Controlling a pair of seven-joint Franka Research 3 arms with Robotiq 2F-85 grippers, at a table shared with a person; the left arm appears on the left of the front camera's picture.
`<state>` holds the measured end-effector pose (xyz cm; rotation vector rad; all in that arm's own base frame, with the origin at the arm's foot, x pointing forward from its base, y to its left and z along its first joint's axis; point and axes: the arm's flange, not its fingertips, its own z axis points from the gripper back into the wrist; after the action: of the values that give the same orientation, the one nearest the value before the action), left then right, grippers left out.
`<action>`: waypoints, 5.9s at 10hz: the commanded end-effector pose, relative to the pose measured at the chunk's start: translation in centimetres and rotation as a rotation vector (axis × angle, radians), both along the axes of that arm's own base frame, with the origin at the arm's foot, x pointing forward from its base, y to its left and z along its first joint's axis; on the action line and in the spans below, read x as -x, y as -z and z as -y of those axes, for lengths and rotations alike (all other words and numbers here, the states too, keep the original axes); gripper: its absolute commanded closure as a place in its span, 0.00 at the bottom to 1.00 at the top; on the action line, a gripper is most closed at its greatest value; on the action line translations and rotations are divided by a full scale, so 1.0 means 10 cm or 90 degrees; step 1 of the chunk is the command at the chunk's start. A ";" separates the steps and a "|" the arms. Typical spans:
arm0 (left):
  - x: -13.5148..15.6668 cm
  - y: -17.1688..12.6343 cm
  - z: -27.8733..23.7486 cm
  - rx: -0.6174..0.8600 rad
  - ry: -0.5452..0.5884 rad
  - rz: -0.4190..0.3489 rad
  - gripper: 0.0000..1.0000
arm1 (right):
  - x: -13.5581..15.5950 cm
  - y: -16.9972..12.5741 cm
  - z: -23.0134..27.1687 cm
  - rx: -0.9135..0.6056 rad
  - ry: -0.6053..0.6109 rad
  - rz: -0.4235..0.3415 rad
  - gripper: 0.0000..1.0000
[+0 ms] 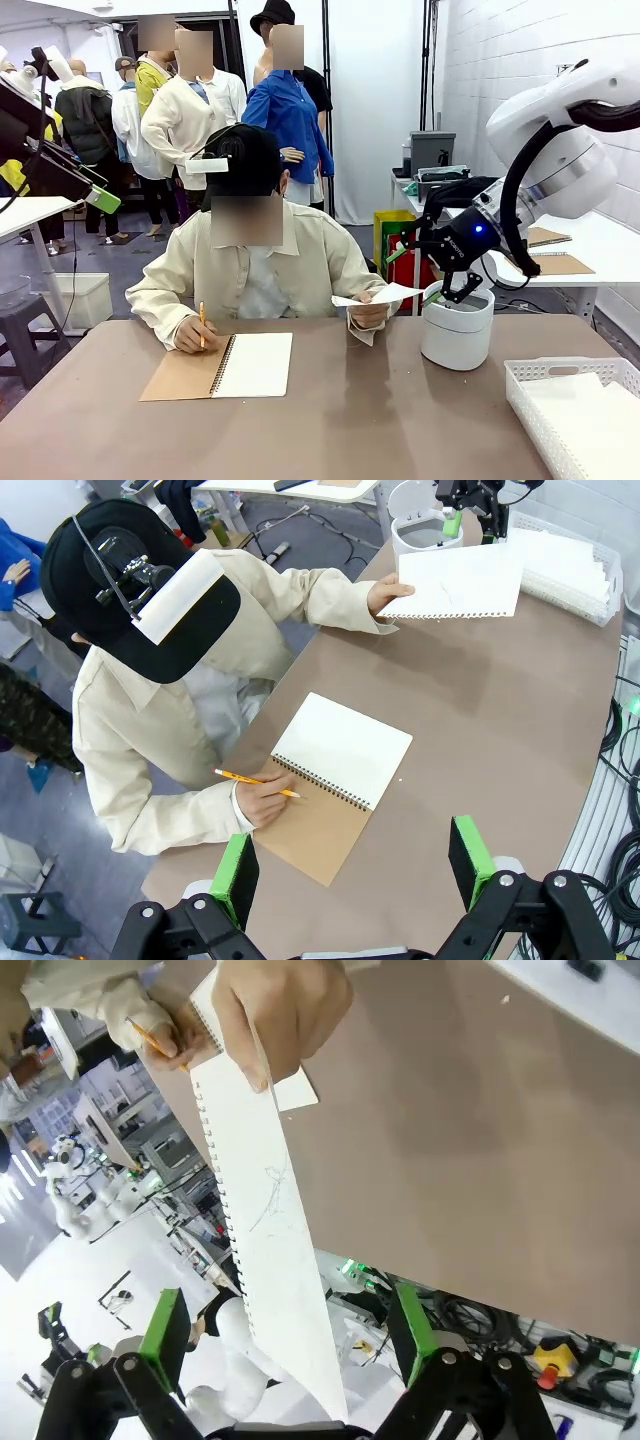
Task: Sort the paper based on its condition.
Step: If a person hands you a paper, place it in the Organizing basket , and if it's crumpled, put it in the Trash can.
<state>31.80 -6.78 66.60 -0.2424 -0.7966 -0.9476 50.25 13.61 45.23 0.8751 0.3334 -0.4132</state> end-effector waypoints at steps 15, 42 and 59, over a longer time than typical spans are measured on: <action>0.00 0.00 -0.01 0.002 0.001 0.000 0.00 | 0.03 0.10 -0.08 -0.041 -0.038 -0.044 1.00; 0.00 0.00 -0.01 0.002 0.001 0.000 0.00 | 2.03 -0.86 1.36 0.436 -0.171 0.428 1.00; 0.00 0.00 -0.01 0.002 0.001 0.000 0.00 | 2.78 1.04 1.23 0.395 -0.297 0.344 1.00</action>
<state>31.79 -6.80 66.60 -0.2420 -0.7965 -0.9478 33.34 -0.91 46.18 0.2403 -0.0542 0.1422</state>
